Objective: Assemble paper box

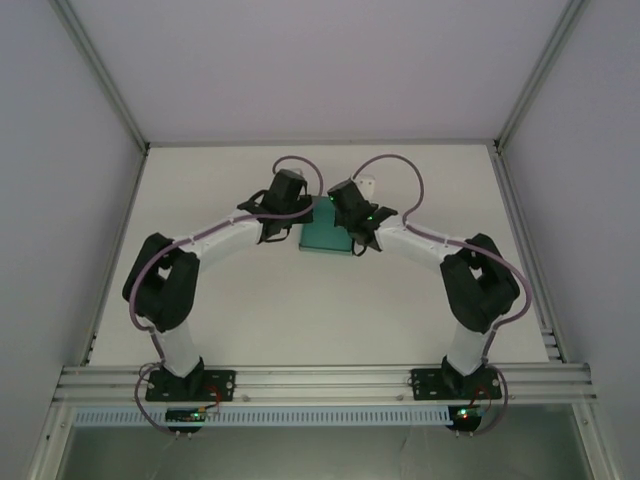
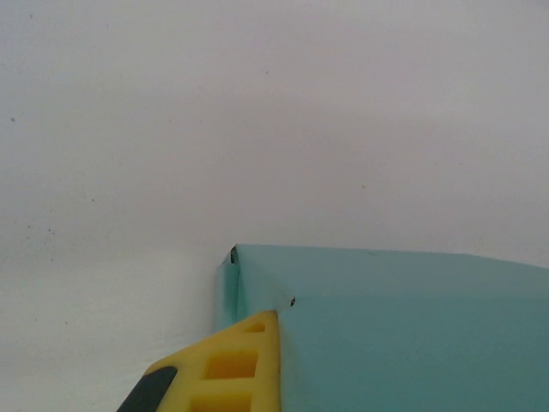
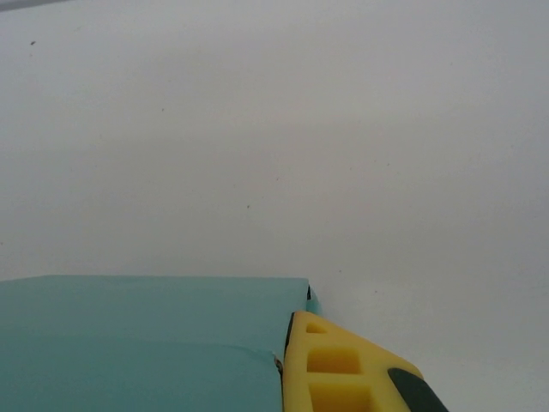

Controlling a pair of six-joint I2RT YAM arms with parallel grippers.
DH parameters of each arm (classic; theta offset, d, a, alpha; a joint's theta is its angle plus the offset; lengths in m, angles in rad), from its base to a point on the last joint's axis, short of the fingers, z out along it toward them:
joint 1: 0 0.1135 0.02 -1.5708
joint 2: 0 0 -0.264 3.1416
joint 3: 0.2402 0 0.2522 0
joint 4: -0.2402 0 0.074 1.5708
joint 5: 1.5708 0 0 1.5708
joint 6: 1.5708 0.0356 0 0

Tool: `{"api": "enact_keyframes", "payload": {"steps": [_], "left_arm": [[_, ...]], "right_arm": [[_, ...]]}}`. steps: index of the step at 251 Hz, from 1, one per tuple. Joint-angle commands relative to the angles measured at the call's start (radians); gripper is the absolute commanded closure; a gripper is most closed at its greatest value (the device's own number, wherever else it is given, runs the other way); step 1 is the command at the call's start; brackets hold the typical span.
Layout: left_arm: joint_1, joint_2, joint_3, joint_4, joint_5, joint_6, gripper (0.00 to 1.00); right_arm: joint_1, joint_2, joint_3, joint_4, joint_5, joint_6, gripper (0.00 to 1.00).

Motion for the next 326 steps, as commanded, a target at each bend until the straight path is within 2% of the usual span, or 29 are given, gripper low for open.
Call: {"api": "enact_keyframes", "payload": {"steps": [1, 43, 75, 115, 137, 162, 177, 191, 238, 276, 326], "left_arm": [[-0.015, 0.025, -0.076, 0.137, 0.121, -0.084, 1.0], [-0.025, -0.001, -0.209, 0.23, 0.138, -0.105, 1.0], [-0.029, -0.048, -0.276, 0.233, 0.131, -0.085, 1.0], [-0.033, -0.121, -0.323, 0.215, 0.132, -0.042, 0.86], [-0.031, -0.151, -0.326, 0.203, 0.141, 0.001, 0.76], [-0.027, -0.182, -0.309, 0.148, 0.126, 0.026, 0.65], [-0.026, -0.21, -0.299, 0.111, 0.122, 0.032, 0.54], [-0.025, -0.245, -0.294, 0.075, 0.116, 0.041, 0.51], [-0.006, -0.377, -0.291, -0.072, 0.053, 0.042, 0.0], [0.072, -0.399, -0.279, -0.117, 0.073, -0.026, 0.0], [0.17, -0.258, -0.251, -0.036, 0.294, -0.089, 0.01]], "right_arm": [[0.034, 0.021, 0.002, 0.093, -0.022, 0.098, 1.0], [0.049, 0.001, -0.141, 0.18, -0.014, 0.095, 1.0], [0.059, -0.027, -0.25, 0.298, -0.017, 0.003, 1.0], [0.071, -0.073, -0.364, 0.43, -0.033, -0.123, 1.0], [0.077, -0.083, -0.397, 0.457, -0.019, -0.192, 1.0], [0.101, -0.079, -0.401, 0.434, 0.011, -0.201, 1.0], [0.112, -0.077, -0.407, 0.417, 0.018, -0.203, 1.0], [0.118, -0.078, -0.421, 0.412, 0.021, -0.201, 1.0], [0.129, -0.085, -0.466, 0.442, 0.016, -0.23, 1.0], [0.145, -0.084, -0.494, 0.493, 0.015, -0.27, 1.0], [0.18, -0.071, -0.511, 0.573, 0.01, -0.331, 0.99]]}}
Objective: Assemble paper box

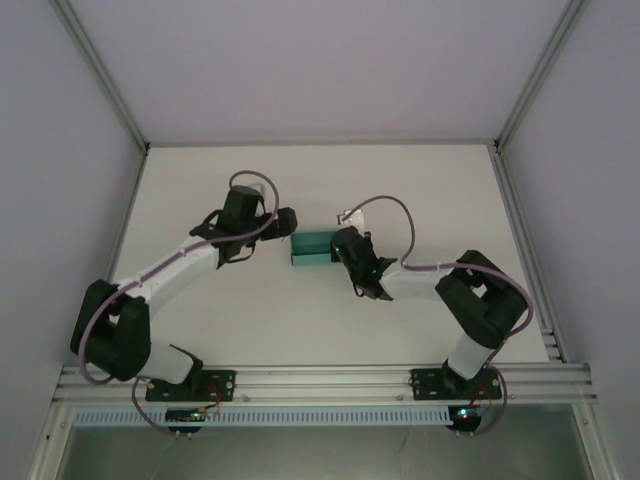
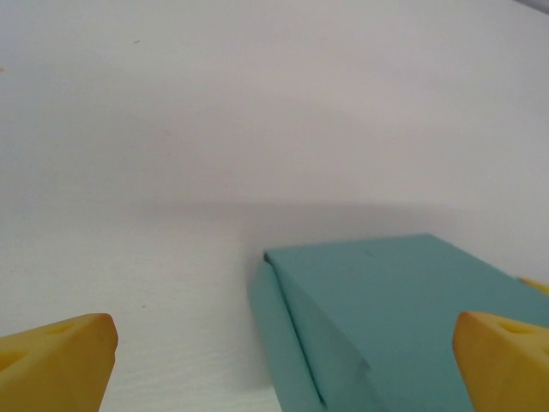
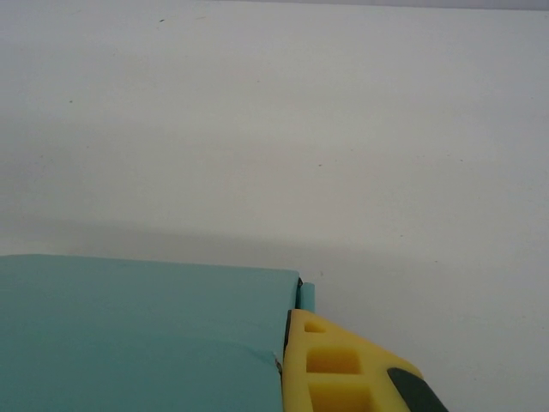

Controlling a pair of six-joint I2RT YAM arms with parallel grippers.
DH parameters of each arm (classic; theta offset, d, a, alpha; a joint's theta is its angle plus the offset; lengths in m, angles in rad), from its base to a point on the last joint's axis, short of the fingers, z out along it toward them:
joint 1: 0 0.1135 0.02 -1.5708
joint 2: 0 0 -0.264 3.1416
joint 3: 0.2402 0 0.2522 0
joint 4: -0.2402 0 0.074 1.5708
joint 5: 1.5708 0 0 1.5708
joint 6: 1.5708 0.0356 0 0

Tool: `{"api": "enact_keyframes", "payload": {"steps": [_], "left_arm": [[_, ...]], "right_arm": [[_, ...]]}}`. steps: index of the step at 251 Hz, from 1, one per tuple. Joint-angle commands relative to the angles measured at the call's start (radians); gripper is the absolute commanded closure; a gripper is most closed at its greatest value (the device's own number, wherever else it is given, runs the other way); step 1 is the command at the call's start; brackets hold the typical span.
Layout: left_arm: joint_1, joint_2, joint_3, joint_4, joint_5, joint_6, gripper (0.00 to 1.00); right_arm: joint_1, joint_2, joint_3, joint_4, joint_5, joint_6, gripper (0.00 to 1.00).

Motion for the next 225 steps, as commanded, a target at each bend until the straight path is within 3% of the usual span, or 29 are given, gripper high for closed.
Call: {"api": "enact_keyframes", "payload": {"steps": [1, 28, 50, 68, 146, 166, 225], "left_arm": [[0.031, 0.087, 0.038, 0.021, 0.152, -0.054, 0.0], [0.045, 0.16, 0.038, 0.074, 0.249, -0.079, 0.06], [0.044, 0.196, 0.021, 0.109, 0.31, -0.116, 0.21], [0.047, 0.212, -0.001, 0.123, 0.329, -0.133, 0.27], [0.047, 0.187, -0.123, 0.116, 0.286, -0.146, 0.33], [0.047, 0.191, -0.154, 0.134, 0.287, -0.161, 0.41], [0.046, 0.193, -0.215, 0.215, 0.306, -0.19, 0.45]], "right_arm": [[0.035, 0.032, -0.043, -0.046, -0.045, -0.067, 0.98], [0.059, 0.044, -0.056, 0.01, -0.033, -0.148, 0.93], [0.08, 0.054, -0.052, 0.002, -0.001, -0.169, 0.92], [0.092, 0.056, -0.051, -0.011, 0.011, -0.171, 0.9], [0.158, 0.035, -0.059, -0.064, 0.086, -0.177, 0.81], [0.168, 0.026, -0.057, -0.097, 0.087, -0.164, 0.79], [0.19, -0.107, -0.08, -0.234, 0.028, -0.072, 0.55]]}}
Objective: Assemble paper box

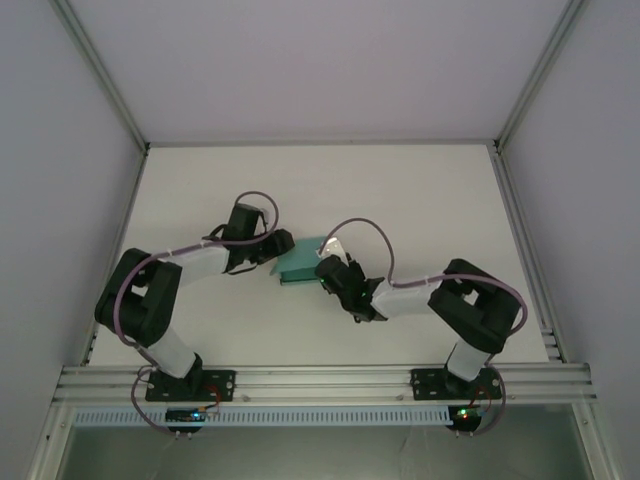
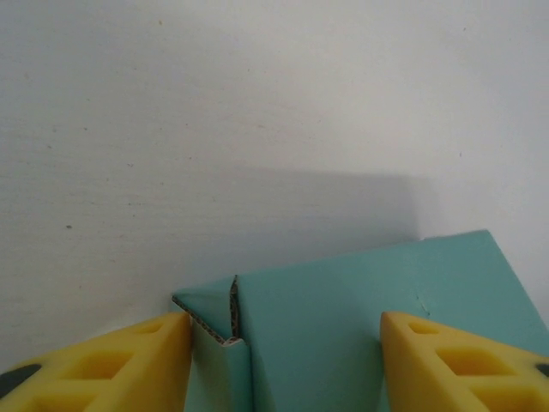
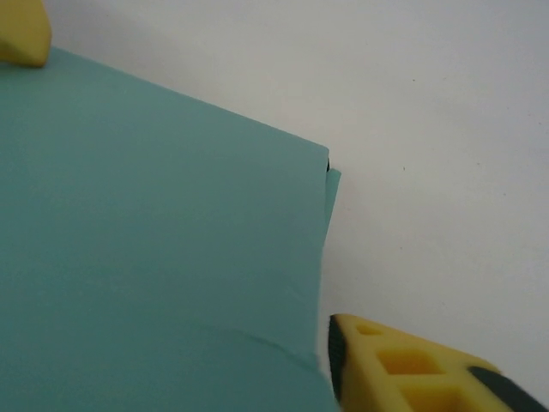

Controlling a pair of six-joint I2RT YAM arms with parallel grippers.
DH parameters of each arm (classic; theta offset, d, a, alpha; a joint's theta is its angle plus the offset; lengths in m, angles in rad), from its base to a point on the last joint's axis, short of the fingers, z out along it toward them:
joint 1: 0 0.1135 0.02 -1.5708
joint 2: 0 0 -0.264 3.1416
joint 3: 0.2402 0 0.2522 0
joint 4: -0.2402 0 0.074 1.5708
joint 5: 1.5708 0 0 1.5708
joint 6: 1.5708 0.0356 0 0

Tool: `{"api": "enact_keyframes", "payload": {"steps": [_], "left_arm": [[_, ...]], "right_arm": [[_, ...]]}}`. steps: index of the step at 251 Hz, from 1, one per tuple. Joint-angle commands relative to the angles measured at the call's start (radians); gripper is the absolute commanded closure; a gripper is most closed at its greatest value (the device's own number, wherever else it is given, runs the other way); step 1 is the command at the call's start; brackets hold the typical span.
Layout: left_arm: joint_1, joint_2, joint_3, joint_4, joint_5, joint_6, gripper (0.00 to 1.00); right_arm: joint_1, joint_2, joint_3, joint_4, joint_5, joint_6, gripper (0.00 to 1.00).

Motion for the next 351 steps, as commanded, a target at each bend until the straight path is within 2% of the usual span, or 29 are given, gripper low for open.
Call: {"api": "enact_keyframes", "payload": {"steps": [1, 33, 68, 111, 129, 172, 220, 281, 328, 351], "left_arm": [[-0.005, 0.005, -0.05, -0.033, 0.022, -0.015, 0.45], [-0.005, 0.003, -0.063, -0.024, 0.013, -0.007, 0.51], [-0.005, 0.008, -0.081, 0.0, 0.01, -0.001, 0.54], [-0.003, 0.012, -0.114, 0.049, 0.022, 0.019, 0.6], [0.001, 0.02, -0.13, 0.079, 0.032, 0.023, 0.65], [0.043, 0.049, -0.186, 0.22, 0.113, -0.005, 0.73], [0.093, 0.073, -0.254, 0.363, 0.171, -0.032, 0.81], [0.143, 0.124, -0.309, 0.491, 0.241, -0.055, 0.88], [0.159, 0.157, -0.333, 0.56, 0.268, -0.06, 0.88], [0.163, 0.17, -0.338, 0.576, 0.272, -0.065, 0.88]], "right_arm": [[0.011, -0.094, -0.022, -0.114, -0.032, 0.064, 0.55], [0.013, -0.211, -0.057, -0.274, -0.14, 0.127, 0.38], [0.013, -0.325, -0.105, -0.371, -0.237, 0.158, 0.29], [-0.03, -0.466, -0.193, -0.329, -0.351, 0.207, 0.14], [-0.081, -0.506, -0.212, -0.282, -0.418, 0.231, 0.01], [-0.248, -0.502, -0.172, -0.215, -0.629, 0.302, 0.01], [-0.378, -0.345, -0.024, -0.288, -0.821, 0.387, 0.01], [-0.446, -0.086, 0.131, -0.275, -1.076, 0.447, 0.03], [-0.455, 0.083, 0.213, -0.232, -1.236, 0.482, 0.11], [-0.454, 0.135, 0.215, -0.147, -1.31, 0.541, 0.21]]}}
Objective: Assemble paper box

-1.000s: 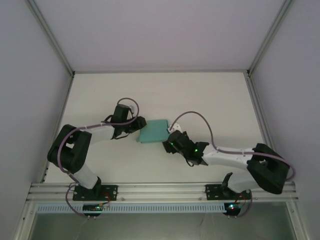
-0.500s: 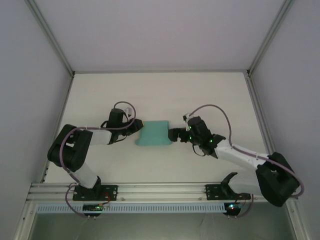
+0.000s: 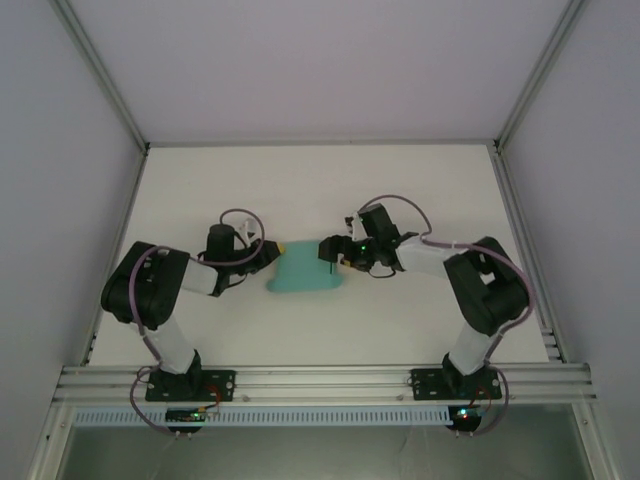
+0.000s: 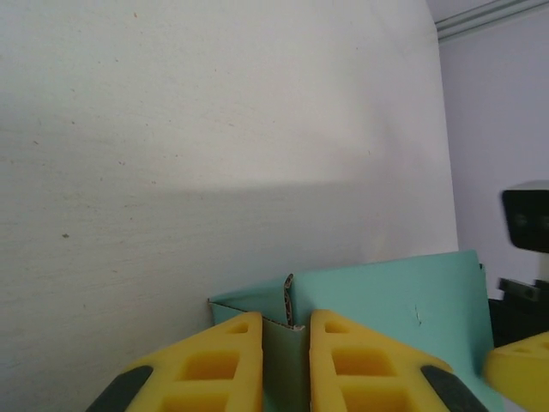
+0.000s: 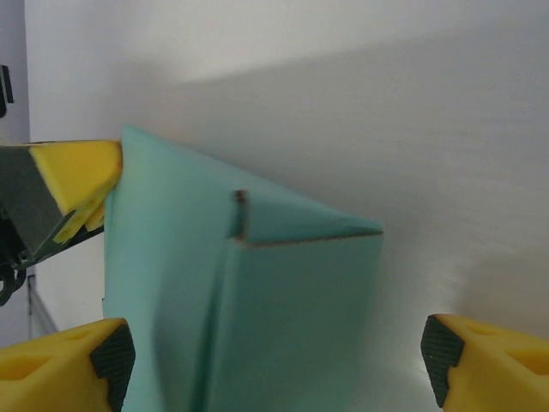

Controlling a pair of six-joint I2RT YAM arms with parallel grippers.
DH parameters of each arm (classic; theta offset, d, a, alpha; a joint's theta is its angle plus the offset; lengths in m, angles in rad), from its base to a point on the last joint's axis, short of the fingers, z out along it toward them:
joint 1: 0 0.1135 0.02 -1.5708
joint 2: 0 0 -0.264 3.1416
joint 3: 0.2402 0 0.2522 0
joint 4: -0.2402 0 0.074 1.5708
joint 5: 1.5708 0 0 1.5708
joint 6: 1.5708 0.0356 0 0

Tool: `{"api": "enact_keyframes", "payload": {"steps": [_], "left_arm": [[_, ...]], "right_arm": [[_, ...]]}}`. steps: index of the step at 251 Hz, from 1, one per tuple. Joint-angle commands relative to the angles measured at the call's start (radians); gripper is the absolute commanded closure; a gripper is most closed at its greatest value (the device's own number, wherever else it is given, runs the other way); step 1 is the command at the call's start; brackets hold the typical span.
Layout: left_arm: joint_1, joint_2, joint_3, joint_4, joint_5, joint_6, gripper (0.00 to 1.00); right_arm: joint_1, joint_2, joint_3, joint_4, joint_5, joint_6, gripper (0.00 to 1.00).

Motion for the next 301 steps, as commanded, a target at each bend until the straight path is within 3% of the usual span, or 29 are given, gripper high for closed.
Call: {"api": "enact_keyframes", "payload": {"steps": [1, 46, 77, 109, 120, 141, 144, 181, 199, 223, 301], "left_arm": [[0.012, 0.062, -0.048, -0.099, -0.036, 0.002, 0.88], [0.01, 0.069, -0.056, -0.029, -0.002, 0.008, 0.84], [0.01, 0.038, -0.032, 0.0, 0.054, 0.033, 0.76], [0.004, -0.051, 0.021, -0.036, 0.072, 0.081, 0.64], [-0.004, -0.094, 0.047, -0.073, 0.068, 0.118, 0.5], [-0.044, -0.2, 0.098, -0.184, 0.013, 0.241, 0.03], [-0.053, -0.217, 0.106, -0.206, -0.002, 0.266, 0.0], [-0.248, -0.426, 0.203, -0.5, -0.343, 0.677, 0.0], [-0.381, -0.499, 0.198, -0.516, -0.492, 0.897, 0.0], [-0.509, -0.546, 0.161, -0.467, -0.568, 1.136, 0.0], [-0.724, -0.374, 0.216, -0.294, -0.828, 1.455, 0.0]], "right_arm": [[0.0, 0.055, 0.03, 0.095, -0.172, 0.085, 0.22], [-0.008, 0.088, -0.01, 0.364, -0.26, 0.274, 0.45], [-0.027, 0.051, -0.025, 0.356, -0.248, 0.28, 0.61], [-0.048, -0.018, -0.038, 0.302, -0.227, 0.269, 0.64], [-0.056, -0.045, -0.037, 0.255, -0.218, 0.255, 0.64], [-0.077, -0.119, -0.031, 0.138, -0.177, 0.218, 0.64], [-0.08, -0.13, -0.027, 0.115, -0.167, 0.213, 0.64], [-0.16, -0.276, 0.064, -0.319, -0.021, 0.094, 0.59], [-0.211, -0.332, 0.138, -0.544, 0.051, 0.051, 0.6], [-0.274, -0.395, 0.209, -0.709, 0.074, 0.075, 0.59], [-0.381, -0.457, 0.253, -0.845, -0.148, 0.298, 0.63]]}}
